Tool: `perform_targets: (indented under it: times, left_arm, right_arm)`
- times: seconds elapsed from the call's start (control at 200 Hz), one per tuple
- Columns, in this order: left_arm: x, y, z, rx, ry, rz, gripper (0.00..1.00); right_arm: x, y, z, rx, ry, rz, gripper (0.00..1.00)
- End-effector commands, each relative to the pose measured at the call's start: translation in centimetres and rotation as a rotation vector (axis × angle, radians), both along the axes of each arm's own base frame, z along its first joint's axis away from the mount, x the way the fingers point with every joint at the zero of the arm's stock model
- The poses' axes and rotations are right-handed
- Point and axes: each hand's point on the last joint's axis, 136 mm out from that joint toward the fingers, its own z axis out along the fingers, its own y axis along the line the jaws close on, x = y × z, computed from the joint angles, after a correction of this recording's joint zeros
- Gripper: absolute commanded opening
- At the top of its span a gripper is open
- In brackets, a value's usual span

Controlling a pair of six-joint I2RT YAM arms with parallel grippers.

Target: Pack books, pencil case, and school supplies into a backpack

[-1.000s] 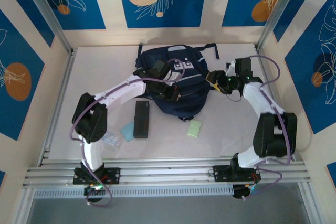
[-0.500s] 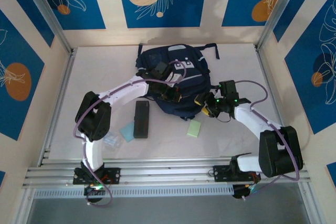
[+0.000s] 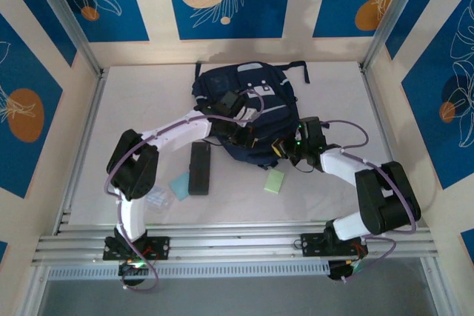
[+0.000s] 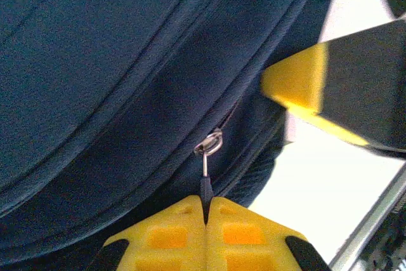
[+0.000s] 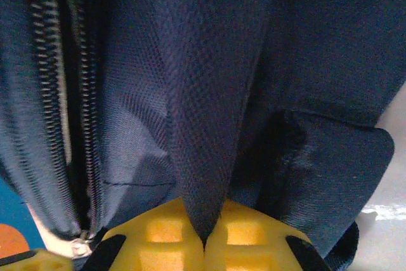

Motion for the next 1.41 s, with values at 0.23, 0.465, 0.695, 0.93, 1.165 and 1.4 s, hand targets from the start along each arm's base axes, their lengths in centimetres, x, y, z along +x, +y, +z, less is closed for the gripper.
perform_targets:
  times: [0.23, 0.465, 0.695, 0.93, 1.165, 1.4]
  left_arm:
    - [0.4, 8.0, 0.0, 0.16, -0.019, 0.074, 0.0]
    - [2.3, 12.6, 0.7, 0.275, -0.1, 0.117, 0.0]
    - [7.5, 19.2, -0.1, 0.464, -0.24, 0.274, 0.0]
    - [13.8, 21.7, 0.3, 0.48, -0.414, 0.484, 0.0]
    - [16.2, 22.8, 1.0, 0.474, -0.527, 0.627, 0.0]
    - [16.9, 23.4, 2.0, 0.47, -0.565, 0.677, 0.0]
  right_arm:
    - [-0.6, -4.4, 0.6, -0.17, -0.059, -0.047, 0.0]
    - [-0.8, -4.8, 0.3, -0.209, -0.063, -0.016, 0.0]
    - [-0.8, -4.9, 0.5, -0.225, -0.092, 0.023, 0.0]
    - [-0.9, -4.5, 0.4, -0.227, -0.096, 0.06, 0.0]
    - [-1.0, -3.2, 0.5, -0.221, -0.098, 0.13, 0.0]
    - [-0.4, -1.8, 1.2, -0.193, -0.129, 0.181, 0.0]
